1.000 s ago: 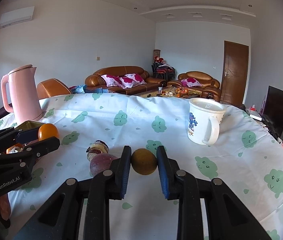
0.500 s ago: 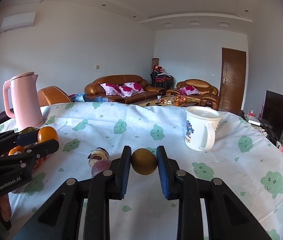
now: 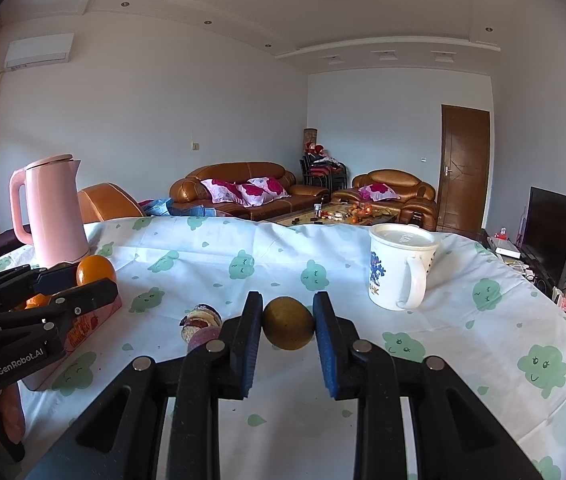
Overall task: Organize fruits
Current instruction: 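Lift the orange with the left tool while the right tool lifts the yellow fruit toward the tin box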
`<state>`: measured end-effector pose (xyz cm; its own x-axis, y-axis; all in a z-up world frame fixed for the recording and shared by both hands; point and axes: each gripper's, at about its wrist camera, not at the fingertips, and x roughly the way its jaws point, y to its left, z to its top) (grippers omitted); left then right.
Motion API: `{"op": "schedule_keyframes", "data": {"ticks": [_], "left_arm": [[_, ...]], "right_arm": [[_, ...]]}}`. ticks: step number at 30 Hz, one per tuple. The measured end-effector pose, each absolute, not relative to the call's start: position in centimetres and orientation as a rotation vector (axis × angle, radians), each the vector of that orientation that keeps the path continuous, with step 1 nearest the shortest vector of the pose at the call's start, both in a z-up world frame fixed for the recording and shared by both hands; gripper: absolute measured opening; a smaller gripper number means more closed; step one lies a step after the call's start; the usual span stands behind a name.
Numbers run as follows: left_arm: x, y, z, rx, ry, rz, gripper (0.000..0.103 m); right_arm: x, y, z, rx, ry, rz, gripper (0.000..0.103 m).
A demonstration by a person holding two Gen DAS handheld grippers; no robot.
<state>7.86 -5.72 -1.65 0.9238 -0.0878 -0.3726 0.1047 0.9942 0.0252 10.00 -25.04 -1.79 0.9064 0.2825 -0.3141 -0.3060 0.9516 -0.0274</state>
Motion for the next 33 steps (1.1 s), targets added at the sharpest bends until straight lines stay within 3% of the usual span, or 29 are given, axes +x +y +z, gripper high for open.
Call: {"op": "schedule_keyframes", "data": {"ticks": [33], "left_arm": [[6.0, -2.9, -1.8, 0.007, 0.392, -0.077, 0.042]], "right_arm": [[8.8, -20.7, -1.8, -0.098, 0.309, 0.391, 0.028]]}}
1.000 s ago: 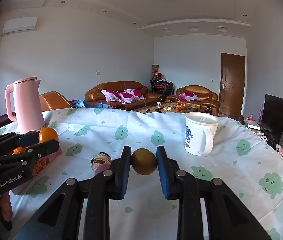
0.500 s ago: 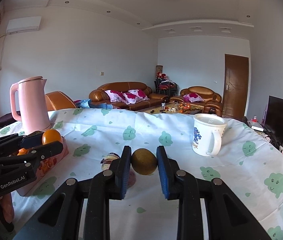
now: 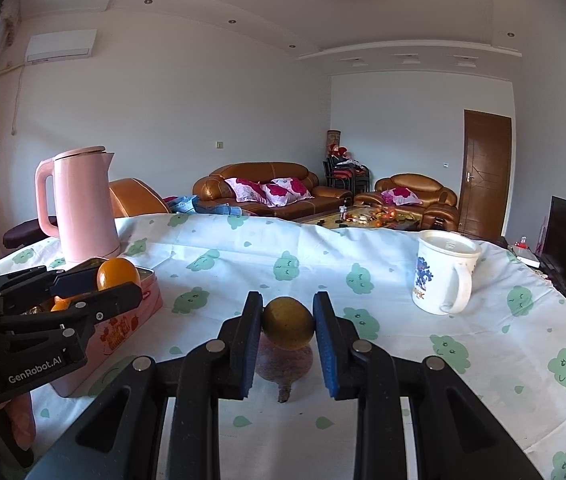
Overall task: Organize fruits
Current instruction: 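Lift the orange with the left tool while the right tool lifts the yellow fruit toward the tin box, then lower the orange into the tin box and open the left tool while the right releases the yellow fruit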
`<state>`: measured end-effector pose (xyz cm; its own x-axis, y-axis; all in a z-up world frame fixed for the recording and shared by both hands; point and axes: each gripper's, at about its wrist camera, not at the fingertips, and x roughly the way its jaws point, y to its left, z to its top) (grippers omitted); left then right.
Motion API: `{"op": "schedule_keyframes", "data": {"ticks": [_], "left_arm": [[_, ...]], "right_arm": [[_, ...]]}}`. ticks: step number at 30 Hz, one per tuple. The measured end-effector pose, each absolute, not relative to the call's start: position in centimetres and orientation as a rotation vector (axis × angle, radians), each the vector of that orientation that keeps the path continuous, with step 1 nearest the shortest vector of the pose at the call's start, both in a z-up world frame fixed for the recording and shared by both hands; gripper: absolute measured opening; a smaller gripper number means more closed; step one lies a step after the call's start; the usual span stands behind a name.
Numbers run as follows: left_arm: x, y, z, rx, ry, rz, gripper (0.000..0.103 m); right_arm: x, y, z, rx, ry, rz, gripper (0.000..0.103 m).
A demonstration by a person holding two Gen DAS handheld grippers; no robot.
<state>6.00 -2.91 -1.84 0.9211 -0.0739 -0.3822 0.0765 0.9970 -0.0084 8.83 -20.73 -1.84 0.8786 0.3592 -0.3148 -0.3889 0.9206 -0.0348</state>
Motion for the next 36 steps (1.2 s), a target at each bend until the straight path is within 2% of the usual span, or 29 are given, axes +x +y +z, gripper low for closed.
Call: {"op": "schedule_keyframes", "data": {"ticks": [36], "left_arm": [[3.8, 2.7, -2.0, -0.033, 0.400, 0.006, 0.042]], "right_arm": [[7.7, -13.3, -2.1, -0.169, 0.328, 0.530, 0.028]]}}
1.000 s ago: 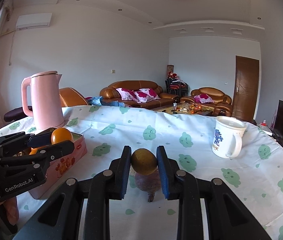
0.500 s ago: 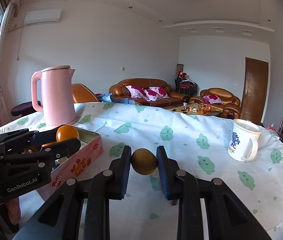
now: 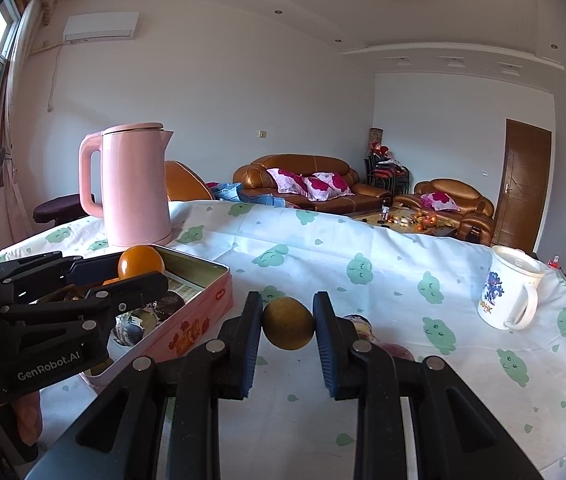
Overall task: Organize fruits
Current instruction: 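Lower the orange into the tin box and open the left tool while the right releases the yellow fruit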
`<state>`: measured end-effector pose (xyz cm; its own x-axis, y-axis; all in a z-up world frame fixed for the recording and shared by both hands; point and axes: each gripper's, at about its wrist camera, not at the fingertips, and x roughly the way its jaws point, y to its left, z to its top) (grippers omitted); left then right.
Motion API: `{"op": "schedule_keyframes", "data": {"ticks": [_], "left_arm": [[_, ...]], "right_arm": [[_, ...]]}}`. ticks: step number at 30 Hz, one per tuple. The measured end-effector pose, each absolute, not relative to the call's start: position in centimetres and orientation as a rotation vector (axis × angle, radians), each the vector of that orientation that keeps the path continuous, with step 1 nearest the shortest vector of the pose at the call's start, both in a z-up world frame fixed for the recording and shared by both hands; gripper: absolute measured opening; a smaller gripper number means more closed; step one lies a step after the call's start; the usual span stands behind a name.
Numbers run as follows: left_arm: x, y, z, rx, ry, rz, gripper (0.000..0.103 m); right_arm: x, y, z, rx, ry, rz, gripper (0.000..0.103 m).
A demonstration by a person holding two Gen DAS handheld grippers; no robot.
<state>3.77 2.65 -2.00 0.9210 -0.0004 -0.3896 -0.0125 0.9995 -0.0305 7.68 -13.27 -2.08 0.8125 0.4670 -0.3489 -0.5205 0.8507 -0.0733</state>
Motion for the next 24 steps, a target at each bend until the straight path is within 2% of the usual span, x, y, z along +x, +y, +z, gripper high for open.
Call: {"op": "schedule_keyframes", "data": {"ticks": [24], "left_arm": [[2.5, 6.7, -2.1, -0.052, 0.416, 0.087, 0.042]], "right_arm": [[6.7, -8.3, -1.3, -0.220, 0.316, 0.628, 0.028]]}}
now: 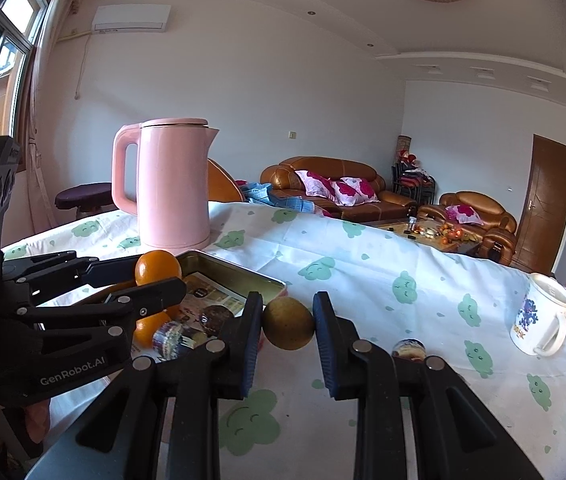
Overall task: Organize fruits
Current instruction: 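Lower the orange into the tin box and open the left tool while the right releases the yellow fruit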
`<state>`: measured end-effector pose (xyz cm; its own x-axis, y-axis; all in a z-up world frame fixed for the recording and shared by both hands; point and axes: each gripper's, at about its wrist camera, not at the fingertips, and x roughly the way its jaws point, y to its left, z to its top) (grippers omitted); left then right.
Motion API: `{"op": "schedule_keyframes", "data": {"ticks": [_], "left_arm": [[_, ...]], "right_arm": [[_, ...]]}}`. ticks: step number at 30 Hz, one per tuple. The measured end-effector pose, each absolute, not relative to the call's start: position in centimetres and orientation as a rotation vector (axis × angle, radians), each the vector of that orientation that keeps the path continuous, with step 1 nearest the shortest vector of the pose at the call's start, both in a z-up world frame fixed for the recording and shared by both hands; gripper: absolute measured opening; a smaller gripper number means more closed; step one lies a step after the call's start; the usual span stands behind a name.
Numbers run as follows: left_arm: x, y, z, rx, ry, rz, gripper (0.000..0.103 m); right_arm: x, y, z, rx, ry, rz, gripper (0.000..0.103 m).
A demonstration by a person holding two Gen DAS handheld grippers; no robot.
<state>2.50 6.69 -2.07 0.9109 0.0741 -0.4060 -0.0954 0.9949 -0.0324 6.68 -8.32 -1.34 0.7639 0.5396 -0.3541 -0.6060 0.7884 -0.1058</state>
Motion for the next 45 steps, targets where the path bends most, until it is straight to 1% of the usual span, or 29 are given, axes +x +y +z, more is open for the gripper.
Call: {"op": "schedule_keyframes", "data": {"ticks": [18, 34, 45], "left_arm": [[2.0, 11.5, -2.6, -0.089, 0.463, 0.171, 0.042], [2.1, 12.0, -3.4, -0.092, 0.540, 0.168, 0.042], [2.2, 11.8, -3.5, -0.079, 0.551, 0.168, 0.042]], "right_arm": [[6.2, -3.5, -2.3, -0.258, 0.360, 0.739, 0.028], [6.5, -1.2, -3.6, -0.320, 0.440, 0.788, 0.028], [6.8, -0.6, -4.1, -0.336, 0.476, 0.827, 0.028]]}}
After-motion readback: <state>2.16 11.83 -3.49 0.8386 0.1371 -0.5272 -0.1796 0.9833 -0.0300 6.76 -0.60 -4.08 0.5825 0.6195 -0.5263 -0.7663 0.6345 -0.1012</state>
